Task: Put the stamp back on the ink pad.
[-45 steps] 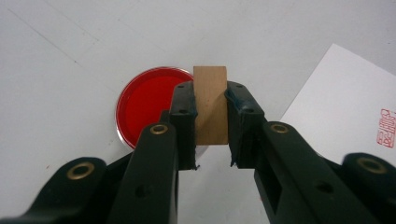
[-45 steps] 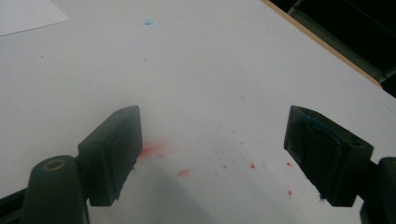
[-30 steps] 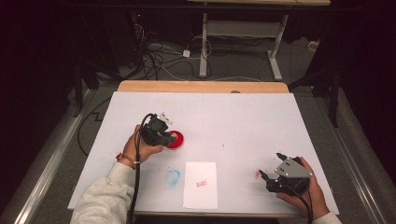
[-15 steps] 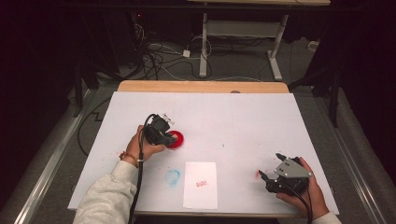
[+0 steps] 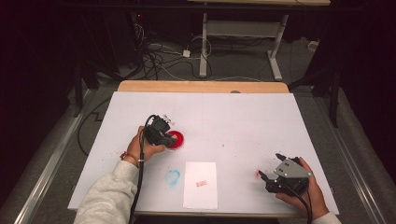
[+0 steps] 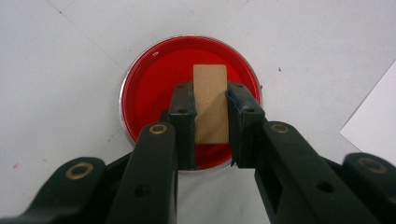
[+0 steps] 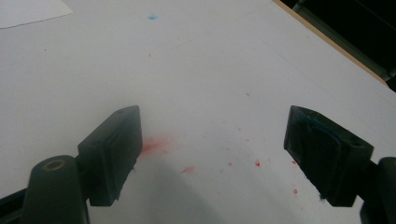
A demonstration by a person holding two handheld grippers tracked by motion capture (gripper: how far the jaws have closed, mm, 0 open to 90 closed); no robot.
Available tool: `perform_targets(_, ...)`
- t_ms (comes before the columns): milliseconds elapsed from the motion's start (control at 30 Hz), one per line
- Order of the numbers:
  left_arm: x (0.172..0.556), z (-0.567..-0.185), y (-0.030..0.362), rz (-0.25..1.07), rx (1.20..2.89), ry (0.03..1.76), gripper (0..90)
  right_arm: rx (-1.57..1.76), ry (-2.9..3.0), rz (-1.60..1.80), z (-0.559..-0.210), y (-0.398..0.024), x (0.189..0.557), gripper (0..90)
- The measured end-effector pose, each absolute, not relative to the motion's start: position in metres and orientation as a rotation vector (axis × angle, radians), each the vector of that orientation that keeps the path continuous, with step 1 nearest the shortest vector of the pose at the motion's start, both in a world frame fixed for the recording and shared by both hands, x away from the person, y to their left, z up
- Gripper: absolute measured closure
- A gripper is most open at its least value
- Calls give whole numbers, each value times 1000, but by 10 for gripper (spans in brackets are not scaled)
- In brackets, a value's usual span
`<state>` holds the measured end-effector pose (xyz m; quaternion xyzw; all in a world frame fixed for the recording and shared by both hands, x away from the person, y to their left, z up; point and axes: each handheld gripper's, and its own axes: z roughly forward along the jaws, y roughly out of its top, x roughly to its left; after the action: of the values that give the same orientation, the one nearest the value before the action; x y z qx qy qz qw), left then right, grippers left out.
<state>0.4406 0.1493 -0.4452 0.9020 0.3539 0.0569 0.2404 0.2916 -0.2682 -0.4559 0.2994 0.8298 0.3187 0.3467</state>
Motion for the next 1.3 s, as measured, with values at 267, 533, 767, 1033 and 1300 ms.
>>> perform_targets(267,440,-445,150,160,2464,968,721,776,2156,825,-456,-268,292,197)
perform_targets(533,435,-436,153,181,2408,967,566,773,2156,821,-456,-269,292,197)
perform_targets(767,427,-427,153,256,2365,907,481,768,2154,819,-455,-269,291,197)
perform_targets(1033,420,-419,151,304,2314,855,366,765,2155,820,-455,-269,291,197)
perform_targets(1300,413,-415,151,388,2216,823,265,760,2154,818,-455,-268,290,197)
